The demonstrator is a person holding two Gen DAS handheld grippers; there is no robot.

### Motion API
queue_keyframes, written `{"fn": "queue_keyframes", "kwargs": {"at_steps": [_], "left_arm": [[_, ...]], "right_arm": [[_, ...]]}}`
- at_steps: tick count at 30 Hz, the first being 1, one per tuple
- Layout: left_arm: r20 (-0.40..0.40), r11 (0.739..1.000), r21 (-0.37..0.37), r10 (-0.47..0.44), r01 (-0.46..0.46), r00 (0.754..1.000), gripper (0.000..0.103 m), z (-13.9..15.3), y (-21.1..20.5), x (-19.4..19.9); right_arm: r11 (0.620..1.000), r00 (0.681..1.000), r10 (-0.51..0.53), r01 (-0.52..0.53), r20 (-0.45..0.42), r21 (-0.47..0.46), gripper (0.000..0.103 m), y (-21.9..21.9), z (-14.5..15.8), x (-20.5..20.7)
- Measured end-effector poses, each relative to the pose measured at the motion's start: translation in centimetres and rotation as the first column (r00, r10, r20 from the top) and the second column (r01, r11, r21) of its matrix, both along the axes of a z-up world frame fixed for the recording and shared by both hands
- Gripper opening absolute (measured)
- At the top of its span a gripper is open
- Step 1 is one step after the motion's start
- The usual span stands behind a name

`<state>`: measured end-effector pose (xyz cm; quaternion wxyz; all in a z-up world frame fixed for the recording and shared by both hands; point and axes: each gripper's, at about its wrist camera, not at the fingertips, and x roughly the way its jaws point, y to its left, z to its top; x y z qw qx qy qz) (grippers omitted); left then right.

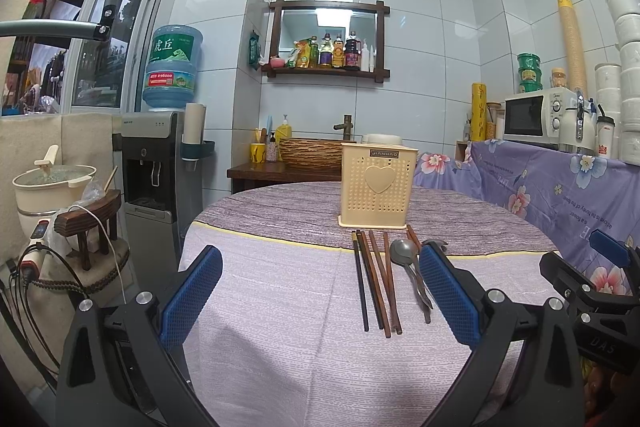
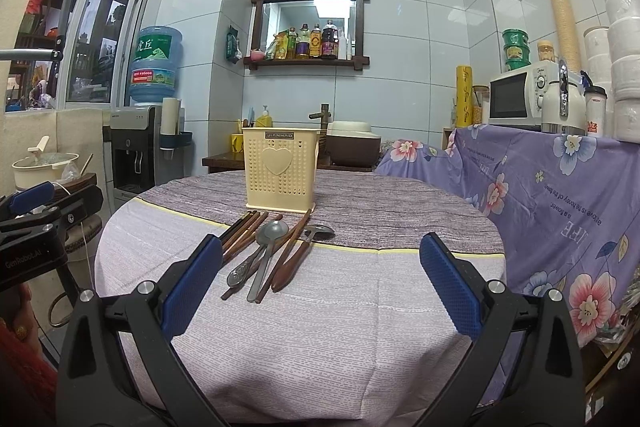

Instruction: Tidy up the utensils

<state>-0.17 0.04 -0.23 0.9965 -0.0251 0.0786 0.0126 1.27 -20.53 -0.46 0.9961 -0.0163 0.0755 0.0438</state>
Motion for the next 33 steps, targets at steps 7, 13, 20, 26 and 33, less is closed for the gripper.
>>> {"fn": "queue_keyframes", "kwargs": {"at_steps": [7,13,20,26,33], "left_arm": [[0.0,1.0,0.0,0.001,-0.001,1.0,0.098,-0.04,-0.01,-0.03],[-0.002,1.0,-0.001,0.003,-0.003,1.0,0.098,-0.1,0.15,-0.17],[-0.001,1.0,0.0,0.001,-0.001,1.0,0.098,-0.08,0.12,-0.13],[-0.001,1.0,0.0,0.001,-0.001,1.0,0.098,-0.1,0.12,-0.15],[-0.002,1.0,-0.001,0.0,0.0,1.0,0.098,-0.11,0.12,-0.17]], "right_arm": [[1.0,1.0,0.0,0.0,-0.001,0.001,0.097,0.02,0.09,-0.03],[1.0,1.0,0.002,-0.002,-0.001,-0.001,0.097,0.17,0.1,-0.09],[1.0,1.0,0.001,-0.001,-0.001,-0.003,0.097,0.21,0.09,-0.1],[1.0,1.0,0.003,-0.003,0.0,-0.005,0.097,0.33,0.06,-0.02],[1.0,1.0,0.003,-0.003,-0.002,-0.006,0.097,0.35,0.0,0.03]]}}
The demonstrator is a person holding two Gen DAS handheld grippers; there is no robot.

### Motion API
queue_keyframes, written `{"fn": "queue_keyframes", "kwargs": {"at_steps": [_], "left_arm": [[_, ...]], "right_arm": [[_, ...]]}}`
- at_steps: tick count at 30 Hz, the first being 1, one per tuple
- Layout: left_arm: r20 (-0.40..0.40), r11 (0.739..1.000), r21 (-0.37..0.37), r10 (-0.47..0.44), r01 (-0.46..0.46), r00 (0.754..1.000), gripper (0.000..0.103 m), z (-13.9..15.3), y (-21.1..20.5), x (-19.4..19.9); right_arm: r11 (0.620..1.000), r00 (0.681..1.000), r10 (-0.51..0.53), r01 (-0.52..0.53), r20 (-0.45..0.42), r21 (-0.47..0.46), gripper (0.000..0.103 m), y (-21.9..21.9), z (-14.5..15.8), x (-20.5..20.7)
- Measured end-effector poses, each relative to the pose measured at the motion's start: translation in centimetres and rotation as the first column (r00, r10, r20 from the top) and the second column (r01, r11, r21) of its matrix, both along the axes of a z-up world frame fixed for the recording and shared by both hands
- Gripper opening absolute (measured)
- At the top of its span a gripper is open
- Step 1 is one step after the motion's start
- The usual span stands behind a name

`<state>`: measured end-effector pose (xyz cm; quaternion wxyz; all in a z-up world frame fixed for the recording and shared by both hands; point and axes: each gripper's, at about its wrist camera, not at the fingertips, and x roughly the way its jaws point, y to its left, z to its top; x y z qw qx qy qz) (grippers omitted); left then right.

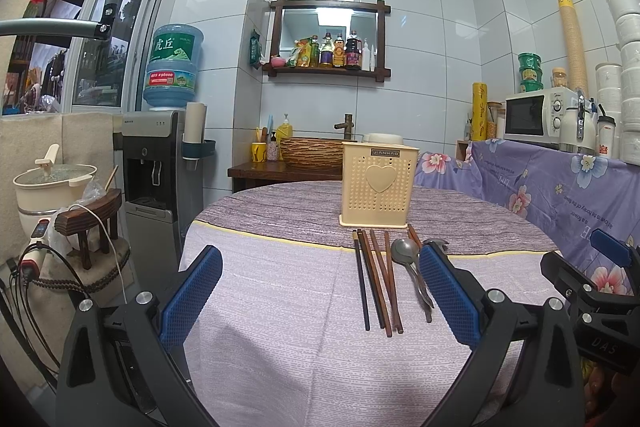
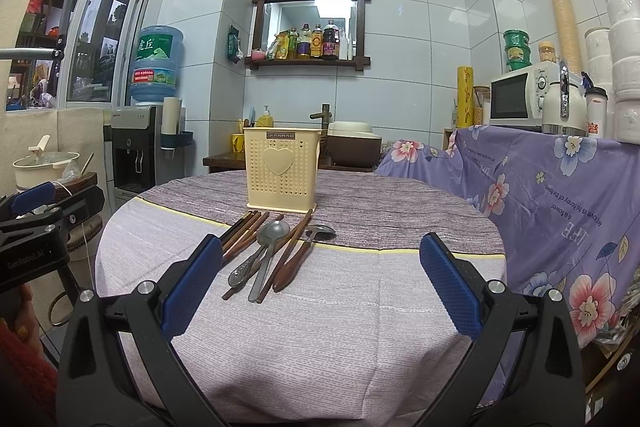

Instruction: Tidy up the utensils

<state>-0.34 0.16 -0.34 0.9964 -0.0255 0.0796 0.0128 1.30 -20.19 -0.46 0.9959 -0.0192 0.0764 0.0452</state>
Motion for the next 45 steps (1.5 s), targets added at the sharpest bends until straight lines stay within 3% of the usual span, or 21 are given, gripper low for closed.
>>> {"fn": "queue_keyframes", "kwargs": {"at_steps": [22,28,34,37,41,44,45], "left_arm": [[-0.009,1.0,0.003,0.0,0.0,1.0,0.098,-0.2,0.1,0.1],[-0.132,1.0,-0.019,-0.019,0.017,0.991,0.098,-1.1,0.9,2.5],[-0.279,0.999,-0.014,-0.039,0.036,0.959,0.098,-2.1,1.9,5.7],[-0.335,0.998,0.008,-0.057,0.063,0.941,0.098,-2.0,2.6,7.6],[-0.391,0.993,-0.016,-0.116,0.12,0.913,0.098,-1.3,3.5,10.8],[-0.478,0.991,-0.008,-0.118,0.13,0.87,0.096,-1.0,3.4,14.3],[-0.512,0.99,-0.008,-0.125,0.141,0.85,0.09,-1.0,3.2,15.6]], "right_arm": [[1.0,1.0,-0.002,0.002,-0.012,0.002,0.097,-0.2,-0.2,0.3],[0.999,0.994,-0.039,0.038,-0.106,-0.007,0.097,-1.1,-0.9,2.5],[0.995,0.977,-0.102,0.098,-0.189,-0.028,0.097,-3.1,-1.3,5.3],[0.989,0.956,-0.142,0.127,-0.257,-0.075,0.097,-4.1,-1.5,7.8],[0.99,0.92,-0.139,0.134,-0.367,-0.038,0.097,-5.8,-1.4,11.4],[0.993,0.905,-0.094,0.112,-0.415,0.021,0.097,-5.9,-1.1,13.6],[0.995,0.901,-0.075,0.098,-0.426,0.032,0.097,-5.6,-1.0,14.2]]}}
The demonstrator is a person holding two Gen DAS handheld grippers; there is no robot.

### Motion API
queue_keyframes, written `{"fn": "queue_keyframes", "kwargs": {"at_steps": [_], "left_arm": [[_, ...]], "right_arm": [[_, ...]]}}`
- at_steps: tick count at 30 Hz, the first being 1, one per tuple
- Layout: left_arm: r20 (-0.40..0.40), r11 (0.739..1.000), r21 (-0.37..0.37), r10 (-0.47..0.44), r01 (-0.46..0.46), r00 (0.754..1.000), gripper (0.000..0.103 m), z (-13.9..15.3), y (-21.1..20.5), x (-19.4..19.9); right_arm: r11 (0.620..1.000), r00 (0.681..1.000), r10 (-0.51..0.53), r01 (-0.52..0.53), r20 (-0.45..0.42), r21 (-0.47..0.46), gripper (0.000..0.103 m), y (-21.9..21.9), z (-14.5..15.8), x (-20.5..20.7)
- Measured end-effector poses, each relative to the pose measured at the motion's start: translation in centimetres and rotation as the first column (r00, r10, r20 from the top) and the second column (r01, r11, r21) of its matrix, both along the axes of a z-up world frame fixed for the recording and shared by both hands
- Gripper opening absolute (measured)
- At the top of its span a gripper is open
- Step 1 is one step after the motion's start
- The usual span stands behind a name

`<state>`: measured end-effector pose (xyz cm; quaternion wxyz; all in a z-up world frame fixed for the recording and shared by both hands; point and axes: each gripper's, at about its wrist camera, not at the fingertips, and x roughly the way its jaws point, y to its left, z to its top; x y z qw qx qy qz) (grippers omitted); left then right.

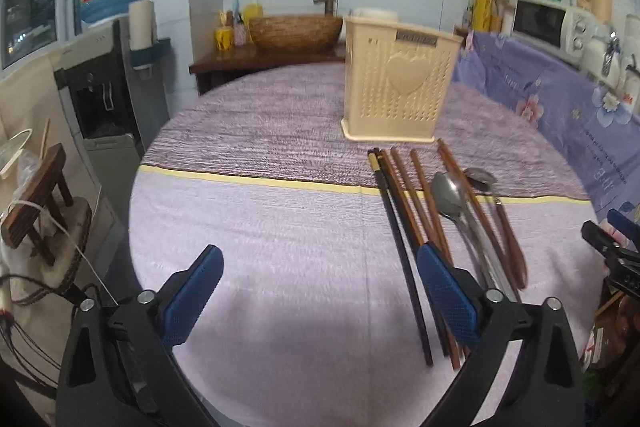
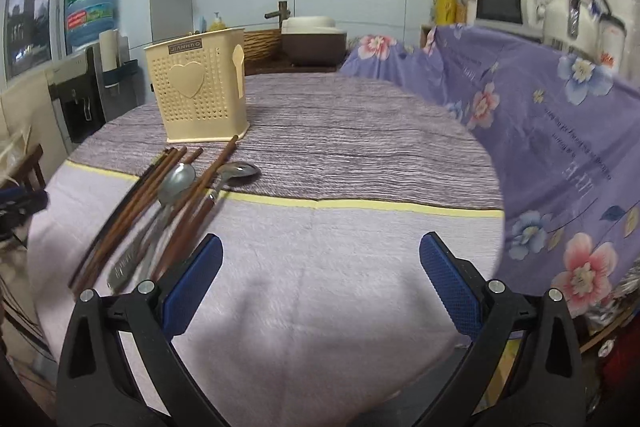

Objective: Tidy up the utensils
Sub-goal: 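Move the left tool to the black chopstick while the right tool approaches a brown chopstick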

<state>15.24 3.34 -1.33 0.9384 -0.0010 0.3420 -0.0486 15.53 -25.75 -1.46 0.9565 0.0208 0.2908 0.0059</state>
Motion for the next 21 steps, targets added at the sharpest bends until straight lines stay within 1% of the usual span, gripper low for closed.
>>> {"fn": "queue_keyframes", "kwargs": {"at_steps": [1,2,3,4,8,10,14,17,20,21], "left_arm": [[-0.026,1.0,-0.008,-0.017,0.017,1.0,0.084,0.0,-0.1,1.1],[-0.054,0.999,-0.02,-0.037,0.036,0.998,0.082,-0.1,-0.4,2.2],[-0.078,0.999,-0.018,-0.047,0.046,0.996,0.078,-0.2,-0.7,3.0],[-0.102,0.999,-0.01,-0.053,0.053,0.993,0.072,-0.4,-1.0,3.9],[-0.158,0.996,-0.017,-0.088,0.086,0.983,0.063,-1.1,-2.3,5.7],[-0.186,0.995,0.012,-0.092,0.096,0.978,0.054,-1.5,-3.2,6.3],[-0.236,0.994,0.039,-0.094,0.106,0.967,0.047,-2.5,-4.0,7.0],[-0.255,0.994,0.027,-0.094,0.104,0.962,0.046,-2.7,-4.2,7.2],[-0.251,0.992,0.079,-0.079,0.102,0.965,0.045,-2.8,-4.8,7.1],[-0.259,0.991,0.08,-0.08,0.104,0.963,0.043,-2.9,-4.8,7.2]], "right_arm": [[1.0,1.0,0.02,-0.019,-0.012,0.01,0.097,0.4,0.1,0.6],[0.999,0.999,0.035,-0.035,-0.021,0.017,0.097,0.8,0.2,1.1],[0.999,0.999,0.041,-0.04,-0.022,0.017,0.097,1.2,0.3,1.5],[0.999,0.999,0.044,-0.044,-0.018,0.011,0.097,1.6,0.4,1.7],[0.998,0.998,0.062,-0.062,-0.021,-0.008,0.097,2.7,0.7,2.8],[0.998,0.997,0.068,-0.069,-0.031,-0.015,0.097,2.9,0.8,3.3],[0.996,0.996,0.081,-0.082,-0.036,-0.03,0.097,3.5,0.8,3.7],[0.996,0.996,0.082,-0.083,-0.04,-0.029,0.097,3.5,0.7,3.8],[0.996,0.995,0.08,-0.081,-0.052,-0.027,0.097,3.6,0.6,4.0],[0.996,0.995,0.083,-0.084,-0.055,-0.027,0.097,3.7,0.6,4.1]]}}
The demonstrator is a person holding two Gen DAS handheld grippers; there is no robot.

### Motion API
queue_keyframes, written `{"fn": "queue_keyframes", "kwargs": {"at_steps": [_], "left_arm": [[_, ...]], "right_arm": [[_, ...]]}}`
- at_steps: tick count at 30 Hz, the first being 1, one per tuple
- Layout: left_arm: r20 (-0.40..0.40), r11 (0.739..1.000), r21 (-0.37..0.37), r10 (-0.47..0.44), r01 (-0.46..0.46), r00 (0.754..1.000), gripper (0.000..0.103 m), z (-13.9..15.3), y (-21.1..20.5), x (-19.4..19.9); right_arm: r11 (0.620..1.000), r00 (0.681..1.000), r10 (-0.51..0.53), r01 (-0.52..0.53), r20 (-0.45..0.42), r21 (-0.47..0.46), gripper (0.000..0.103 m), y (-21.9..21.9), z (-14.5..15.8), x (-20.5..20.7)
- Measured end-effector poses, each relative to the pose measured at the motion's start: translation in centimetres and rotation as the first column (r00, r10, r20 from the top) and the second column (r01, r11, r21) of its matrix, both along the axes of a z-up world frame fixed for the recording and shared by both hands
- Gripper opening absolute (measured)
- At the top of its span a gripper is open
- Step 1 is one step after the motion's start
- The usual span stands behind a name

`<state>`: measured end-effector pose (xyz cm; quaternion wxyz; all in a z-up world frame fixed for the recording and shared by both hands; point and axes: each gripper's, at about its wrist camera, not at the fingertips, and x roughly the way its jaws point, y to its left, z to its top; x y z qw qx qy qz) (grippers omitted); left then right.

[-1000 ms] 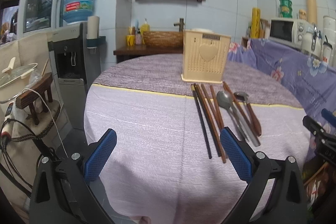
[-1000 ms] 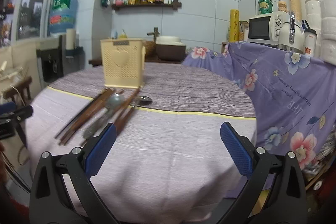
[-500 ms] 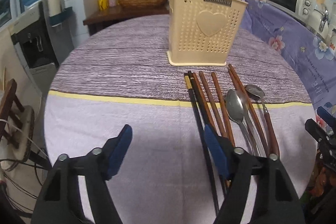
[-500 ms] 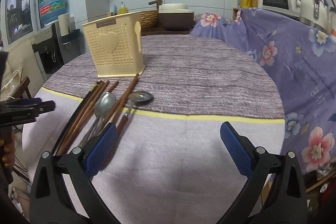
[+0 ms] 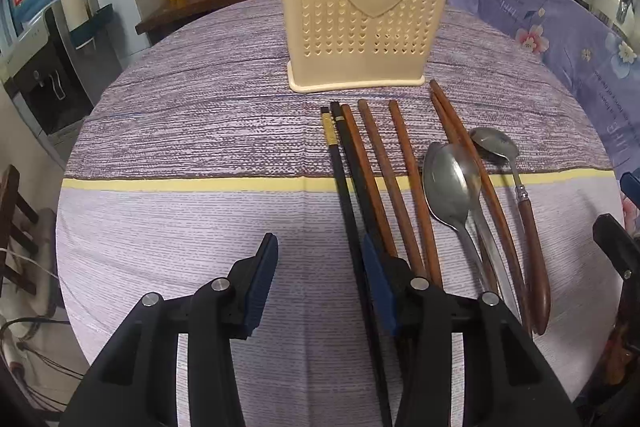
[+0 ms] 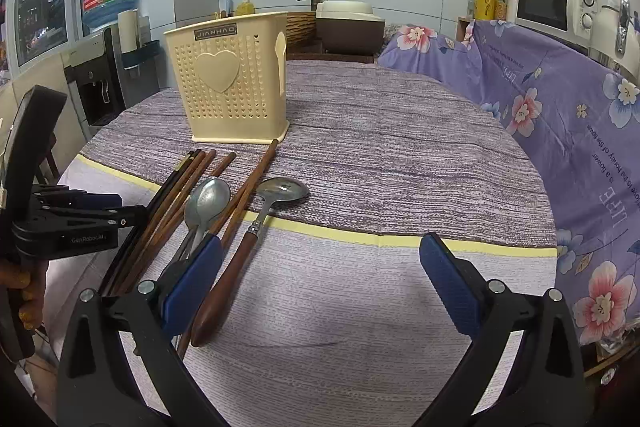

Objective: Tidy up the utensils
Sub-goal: 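Move the left tool to the black chopstick while the right tool approaches a brown chopstick, then close the left gripper on the black chopstick while the right gripper closes on a brown chopstick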

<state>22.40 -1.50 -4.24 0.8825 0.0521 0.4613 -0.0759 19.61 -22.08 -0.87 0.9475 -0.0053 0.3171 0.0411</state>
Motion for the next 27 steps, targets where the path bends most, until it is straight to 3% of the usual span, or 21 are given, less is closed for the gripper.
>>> {"fn": "queue_keyframes", "kwargs": {"at_steps": [4,12,15,17,25,27], "left_arm": [[-0.001,1.0,0.029,-0.001,0.001,1.0,0.043,0.0,0.3,0.0],[-0.041,0.999,0.037,-0.012,0.014,0.999,0.043,0.2,1.1,3.1],[-0.059,1.0,0.029,-0.005,0.007,0.998,0.045,0.2,1.0,4.6],[-0.07,1.0,0.021,-0.002,0.003,0.998,0.045,0.2,1.1,5.4],[-0.064,1.0,0.019,0.018,-0.017,0.998,0.044,0.1,0.5,7.4],[-0.057,1.0,0.02,0.016,-0.015,0.998,0.043,0.0,0.4,7.6]], "right_arm": [[1.0,1.0,0.007,-0.007,-0.018,-0.022,0.097,0.1,-0.1,0.5],[0.994,0.992,0.086,-0.08,-0.089,0.068,0.096,0.7,0.8,5.5],[0.991,0.982,0.114,-0.102,-0.148,0.091,0.081,1.4,0.6,8.7],[0.988,0.974,0.125,-0.105,-0.187,0.113,0.064,2.0,0.5,10.6],[0.969,0.932,0.18,-0.112,-0.314,0.221,0.031,3.9,-1.0,16.4],[0.972,0.931,0.163,-0.095,-0.325,0.217,0.028,3.9,-1.4,17.0]]}}
